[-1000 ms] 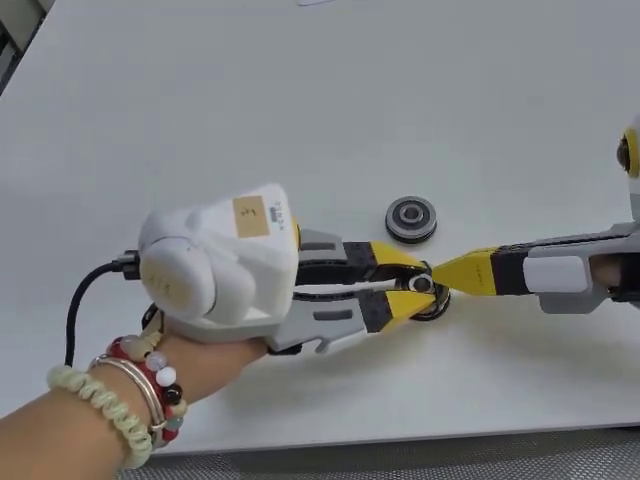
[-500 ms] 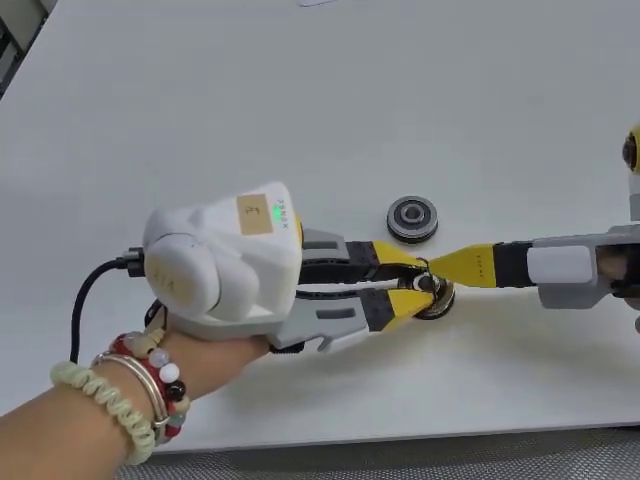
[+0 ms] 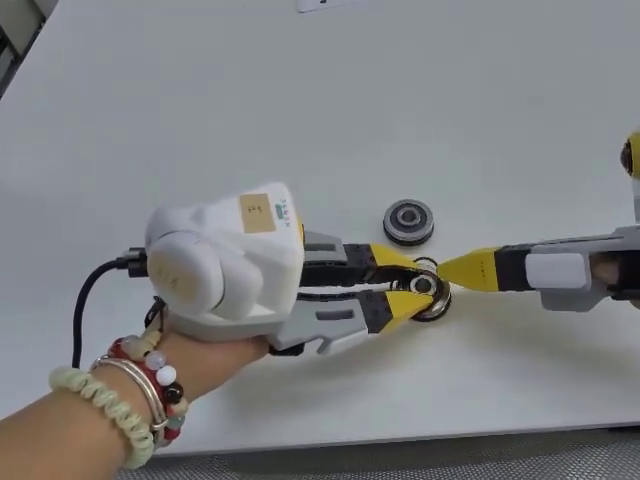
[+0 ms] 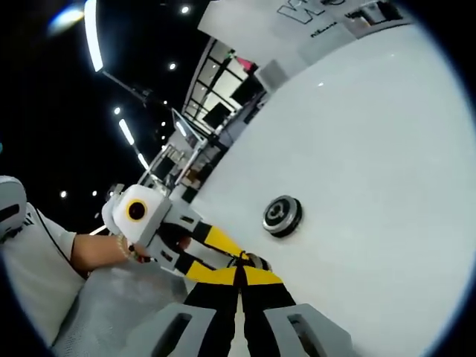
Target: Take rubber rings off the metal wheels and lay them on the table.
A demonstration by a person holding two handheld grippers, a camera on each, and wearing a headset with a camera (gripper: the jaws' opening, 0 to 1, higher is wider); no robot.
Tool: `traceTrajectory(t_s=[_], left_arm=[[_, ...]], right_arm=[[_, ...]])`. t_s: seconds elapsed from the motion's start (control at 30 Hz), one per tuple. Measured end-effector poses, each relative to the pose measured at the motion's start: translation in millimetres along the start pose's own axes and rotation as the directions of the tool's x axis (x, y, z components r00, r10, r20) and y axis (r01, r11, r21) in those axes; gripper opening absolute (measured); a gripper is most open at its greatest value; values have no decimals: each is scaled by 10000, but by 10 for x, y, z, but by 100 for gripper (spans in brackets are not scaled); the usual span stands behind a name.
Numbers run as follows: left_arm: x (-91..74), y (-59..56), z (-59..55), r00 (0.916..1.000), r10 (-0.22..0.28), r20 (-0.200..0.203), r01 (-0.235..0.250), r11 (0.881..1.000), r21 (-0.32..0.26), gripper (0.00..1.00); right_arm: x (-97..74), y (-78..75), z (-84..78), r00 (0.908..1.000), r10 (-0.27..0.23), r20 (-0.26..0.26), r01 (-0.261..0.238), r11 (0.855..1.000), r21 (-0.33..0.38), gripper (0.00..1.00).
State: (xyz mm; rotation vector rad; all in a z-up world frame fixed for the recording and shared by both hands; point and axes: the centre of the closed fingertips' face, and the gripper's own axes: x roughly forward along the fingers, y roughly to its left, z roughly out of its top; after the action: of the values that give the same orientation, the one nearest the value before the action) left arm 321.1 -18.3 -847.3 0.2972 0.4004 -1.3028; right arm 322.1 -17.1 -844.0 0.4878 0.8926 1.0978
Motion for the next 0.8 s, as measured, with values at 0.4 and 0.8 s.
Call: traceTrajectory(t_s=[0.4, 0.8], left_arm=[[-51, -69, 86, 9978, -309, -592, 297, 9994, -199, 15], [-168, -133, 476, 9991, -412, 113, 409, 9990, 206, 24]], right_arm=[[-27, 64, 0, 9995, -149, -286, 142, 9996, -252, 0], [-178, 90, 84, 9979, -641, 47, 642, 9972, -380, 0]])
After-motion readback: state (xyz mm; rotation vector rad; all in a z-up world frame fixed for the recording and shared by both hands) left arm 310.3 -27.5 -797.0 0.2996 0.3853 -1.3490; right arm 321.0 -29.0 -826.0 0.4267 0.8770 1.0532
